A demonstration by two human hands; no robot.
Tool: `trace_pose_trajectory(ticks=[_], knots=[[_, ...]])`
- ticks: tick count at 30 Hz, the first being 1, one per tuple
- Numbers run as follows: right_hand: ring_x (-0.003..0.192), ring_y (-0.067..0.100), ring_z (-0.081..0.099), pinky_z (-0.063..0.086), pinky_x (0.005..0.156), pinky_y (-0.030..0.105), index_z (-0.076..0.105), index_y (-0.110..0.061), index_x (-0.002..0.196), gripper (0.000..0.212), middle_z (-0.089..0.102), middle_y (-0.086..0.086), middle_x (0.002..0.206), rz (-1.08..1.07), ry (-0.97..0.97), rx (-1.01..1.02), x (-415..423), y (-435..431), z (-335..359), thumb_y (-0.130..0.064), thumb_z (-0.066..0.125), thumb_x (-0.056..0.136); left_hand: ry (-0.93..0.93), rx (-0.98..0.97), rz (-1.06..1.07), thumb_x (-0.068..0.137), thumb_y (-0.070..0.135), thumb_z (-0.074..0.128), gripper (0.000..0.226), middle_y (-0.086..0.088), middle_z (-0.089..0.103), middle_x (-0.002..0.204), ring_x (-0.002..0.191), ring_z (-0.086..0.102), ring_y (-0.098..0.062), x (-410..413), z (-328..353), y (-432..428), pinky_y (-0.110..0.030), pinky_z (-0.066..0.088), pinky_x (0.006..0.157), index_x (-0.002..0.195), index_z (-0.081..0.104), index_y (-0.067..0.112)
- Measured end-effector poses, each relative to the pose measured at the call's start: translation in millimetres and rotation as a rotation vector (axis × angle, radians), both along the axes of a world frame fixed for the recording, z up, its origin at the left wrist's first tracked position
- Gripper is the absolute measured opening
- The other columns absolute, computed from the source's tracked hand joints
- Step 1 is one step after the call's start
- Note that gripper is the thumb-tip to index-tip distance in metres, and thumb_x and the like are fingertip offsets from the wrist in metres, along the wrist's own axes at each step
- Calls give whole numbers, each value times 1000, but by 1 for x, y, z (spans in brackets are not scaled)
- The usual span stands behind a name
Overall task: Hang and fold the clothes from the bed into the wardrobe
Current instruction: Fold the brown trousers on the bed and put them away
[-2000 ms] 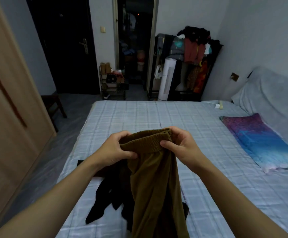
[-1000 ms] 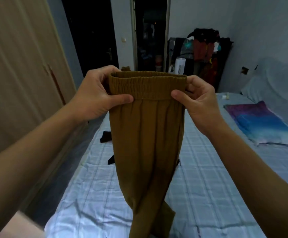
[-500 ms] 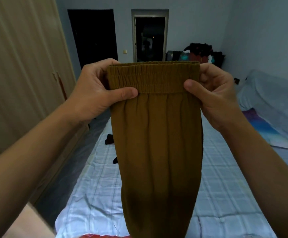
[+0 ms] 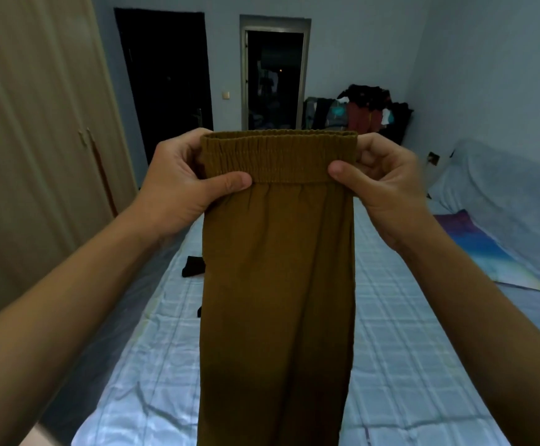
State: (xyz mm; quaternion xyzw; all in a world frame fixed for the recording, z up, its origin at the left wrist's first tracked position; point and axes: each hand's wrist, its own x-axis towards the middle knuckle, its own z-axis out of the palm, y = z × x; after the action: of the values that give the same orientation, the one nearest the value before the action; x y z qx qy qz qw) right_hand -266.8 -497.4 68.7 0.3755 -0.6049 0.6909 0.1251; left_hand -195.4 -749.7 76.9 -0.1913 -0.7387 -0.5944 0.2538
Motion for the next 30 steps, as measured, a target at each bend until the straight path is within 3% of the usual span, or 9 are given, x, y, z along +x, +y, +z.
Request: trace_pose_trajectory(ticks=[5, 9, 16, 20, 23, 30], knots=[[98, 20, 71, 58, 82, 30, 65, -8, 103, 27, 74, 3, 101, 13, -20, 12, -95, -9, -18, -17, 75, 80, -30, -31, 59, 70, 18, 81, 42, -5, 70, 102, 101, 70, -17, -80, -13, -4, -25, 58, 83, 107, 64, 5], [102, 25, 70, 58, 87, 36, 64, -3, 107, 33, 72, 13, 107, 2, -101, 17, -190, -18, -34, -18, 76, 80, -103, -26, 134, 75, 9, 81, 41, -10, 70, 103, 95, 71, -12, -170, -23, -7, -21, 57, 79, 111, 63, 0], [101, 22, 71, 59, 86, 37, 66, -7, 106, 21, 73, 10, 106, -78, -242, 158, -348, -47, -70, -8, 73, 86, -312, -72, 230, 87, 1, 72, 28, -5, 68, 101, 91, 68, -5, -330, -60, -28, -13, 55, 68, 110, 62, 14], [99, 24, 71, 59, 87, 41, 66, -5, 105, 20, 72, 13, 105, -150, -279, 153, -424, -68, -87, -7, 73, 86, -350, -45, 241, 88, 6, 73, 29, 0, 69, 104, 97, 67, -8, -419, -81, -45, -17, 57, 72, 112, 63, 18], [100, 25, 71, 59, 87, 42, 66, -6, 105, 19, 72, 13, 105, -199, -316, 137, -475, -86, -98, -6, 72, 87, -351, -43, 241, 87, 7, 75, 27, 4, 68, 99, 89, 68, -2, -481, -90, -62, -15, 56, 67, 101, 63, 27], [95, 21, 70, 60, 77, 30, 67, -20, 95, 14, 72, 8, 100, -266, -414, 300, -596, -117, -167, -8, 72, 87, -443, -108, 281, 85, 9, 76, 24, 0, 69, 94, 90, 68, -12, -610, -169, -97, -32, 60, 75, 99, 65, 25]])
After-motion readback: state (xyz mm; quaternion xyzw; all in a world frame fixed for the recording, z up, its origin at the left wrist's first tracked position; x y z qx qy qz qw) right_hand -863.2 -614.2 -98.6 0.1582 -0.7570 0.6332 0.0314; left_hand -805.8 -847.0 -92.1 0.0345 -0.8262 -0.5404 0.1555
